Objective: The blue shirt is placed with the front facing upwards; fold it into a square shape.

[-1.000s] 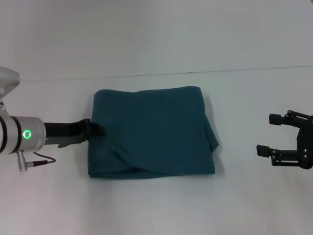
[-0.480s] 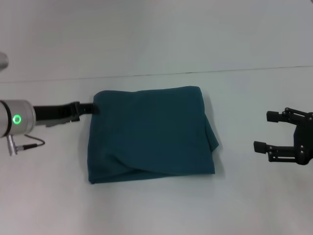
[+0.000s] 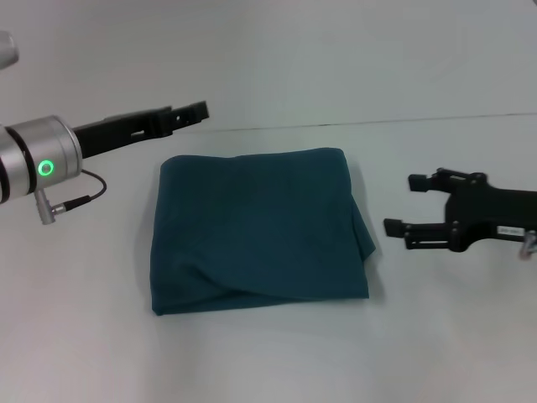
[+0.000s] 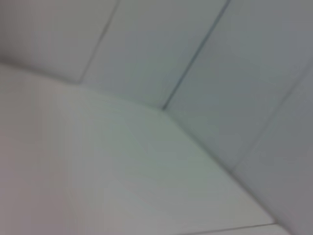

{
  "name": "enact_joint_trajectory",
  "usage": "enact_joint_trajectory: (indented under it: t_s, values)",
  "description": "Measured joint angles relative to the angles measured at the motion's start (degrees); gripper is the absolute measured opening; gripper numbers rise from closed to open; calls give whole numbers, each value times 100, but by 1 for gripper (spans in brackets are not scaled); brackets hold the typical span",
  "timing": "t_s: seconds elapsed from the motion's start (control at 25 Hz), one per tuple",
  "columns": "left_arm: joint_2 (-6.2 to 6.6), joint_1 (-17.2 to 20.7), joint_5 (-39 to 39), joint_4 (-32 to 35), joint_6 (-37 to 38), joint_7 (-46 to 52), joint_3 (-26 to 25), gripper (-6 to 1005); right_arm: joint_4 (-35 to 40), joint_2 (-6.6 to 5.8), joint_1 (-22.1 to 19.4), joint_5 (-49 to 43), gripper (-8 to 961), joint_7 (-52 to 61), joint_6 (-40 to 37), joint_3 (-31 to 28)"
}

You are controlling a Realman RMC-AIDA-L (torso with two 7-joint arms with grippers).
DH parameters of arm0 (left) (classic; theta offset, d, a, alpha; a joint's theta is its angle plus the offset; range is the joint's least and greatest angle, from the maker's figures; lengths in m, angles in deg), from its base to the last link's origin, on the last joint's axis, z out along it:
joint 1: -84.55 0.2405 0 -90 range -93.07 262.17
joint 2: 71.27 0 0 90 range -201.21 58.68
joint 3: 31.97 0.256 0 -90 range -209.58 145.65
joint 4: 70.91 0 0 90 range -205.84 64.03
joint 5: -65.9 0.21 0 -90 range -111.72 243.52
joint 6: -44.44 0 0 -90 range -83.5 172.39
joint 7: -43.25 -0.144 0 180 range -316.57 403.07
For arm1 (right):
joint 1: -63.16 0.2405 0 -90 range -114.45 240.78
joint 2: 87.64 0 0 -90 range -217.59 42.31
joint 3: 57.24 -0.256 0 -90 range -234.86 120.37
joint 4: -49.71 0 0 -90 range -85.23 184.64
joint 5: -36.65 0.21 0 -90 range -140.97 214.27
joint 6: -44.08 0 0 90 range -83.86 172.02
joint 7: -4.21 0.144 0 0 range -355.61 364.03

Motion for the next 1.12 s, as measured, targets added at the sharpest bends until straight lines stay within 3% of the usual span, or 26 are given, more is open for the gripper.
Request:
enact_joint_trajectory:
  t_s: [0.24,0.44,0.68,1.12]
  values:
    - [47,178,-881,-17,1039,-1568,-38,712,-88,-14,175,-1,942,184,168,577]
    - [187,154,-859,-1,2429,-2519,-45,705,271,-95,123,-5,942,193,-801,771]
    - [296,133,-451,297,3911,-2695,-51,706,1024,-135,-207,77,942,411,-1850,671]
    - [272,140,-151,447,4374,-2959,-52,743,1280,-88,-314,129,942,533,-2168,658]
